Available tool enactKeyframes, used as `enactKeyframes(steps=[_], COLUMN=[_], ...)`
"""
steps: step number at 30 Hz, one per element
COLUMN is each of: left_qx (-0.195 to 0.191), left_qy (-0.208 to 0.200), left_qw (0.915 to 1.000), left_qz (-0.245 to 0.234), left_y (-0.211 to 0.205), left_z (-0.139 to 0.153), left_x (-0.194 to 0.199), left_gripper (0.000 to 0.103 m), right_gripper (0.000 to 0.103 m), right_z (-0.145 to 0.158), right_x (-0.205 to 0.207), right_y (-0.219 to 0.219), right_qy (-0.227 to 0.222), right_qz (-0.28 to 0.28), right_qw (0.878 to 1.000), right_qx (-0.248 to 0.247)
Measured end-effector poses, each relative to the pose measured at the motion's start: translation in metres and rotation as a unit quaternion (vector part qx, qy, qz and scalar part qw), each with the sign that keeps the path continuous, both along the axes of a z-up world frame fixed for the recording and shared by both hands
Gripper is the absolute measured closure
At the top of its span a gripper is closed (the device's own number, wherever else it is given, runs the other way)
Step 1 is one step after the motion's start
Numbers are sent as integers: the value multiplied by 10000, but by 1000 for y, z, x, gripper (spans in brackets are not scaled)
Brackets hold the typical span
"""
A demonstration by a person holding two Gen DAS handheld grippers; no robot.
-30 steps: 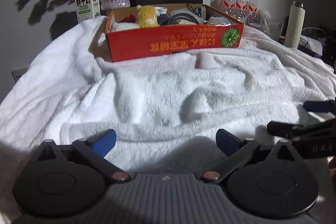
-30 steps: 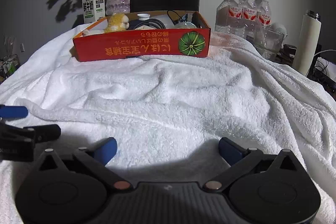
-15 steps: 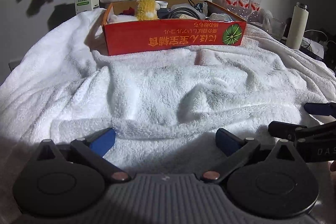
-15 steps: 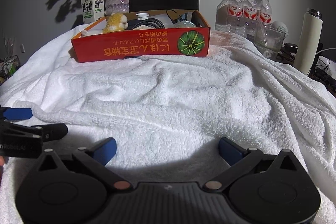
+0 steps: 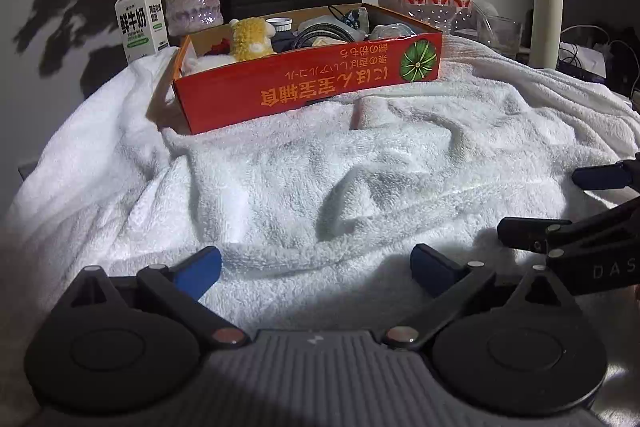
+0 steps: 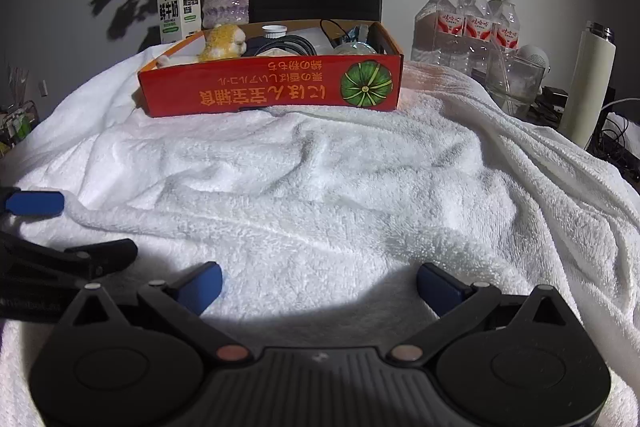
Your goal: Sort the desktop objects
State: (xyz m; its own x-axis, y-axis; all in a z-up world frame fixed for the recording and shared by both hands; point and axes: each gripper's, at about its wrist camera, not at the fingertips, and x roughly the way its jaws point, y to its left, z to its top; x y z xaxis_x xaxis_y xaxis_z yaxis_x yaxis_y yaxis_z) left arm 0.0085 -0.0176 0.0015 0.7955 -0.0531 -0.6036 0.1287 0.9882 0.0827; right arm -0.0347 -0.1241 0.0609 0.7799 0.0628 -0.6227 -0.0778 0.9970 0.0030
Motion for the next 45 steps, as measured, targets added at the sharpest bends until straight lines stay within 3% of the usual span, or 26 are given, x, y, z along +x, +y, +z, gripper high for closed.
enactKeyframes(steps=[4, 10, 45], left_qx=[-320, -470, -500], left_qy=[125, 199, 190], left_qw=[9994, 9987, 9986], left_qz=[-10, -2, 24], left_y=[9, 13, 13], left_z=[-1, -3, -3], left_x=[4, 6, 5], left_gripper=[0, 0, 0], right_gripper=[0, 0, 0], right_z=[0, 0, 0], right_x=[0, 0, 1], right_y=[2, 0, 1], right_qy=[-10, 12, 16], right_qz=[24, 5, 3], right_qw=[10000, 10000, 10000], right_qx=[-57, -14, -6])
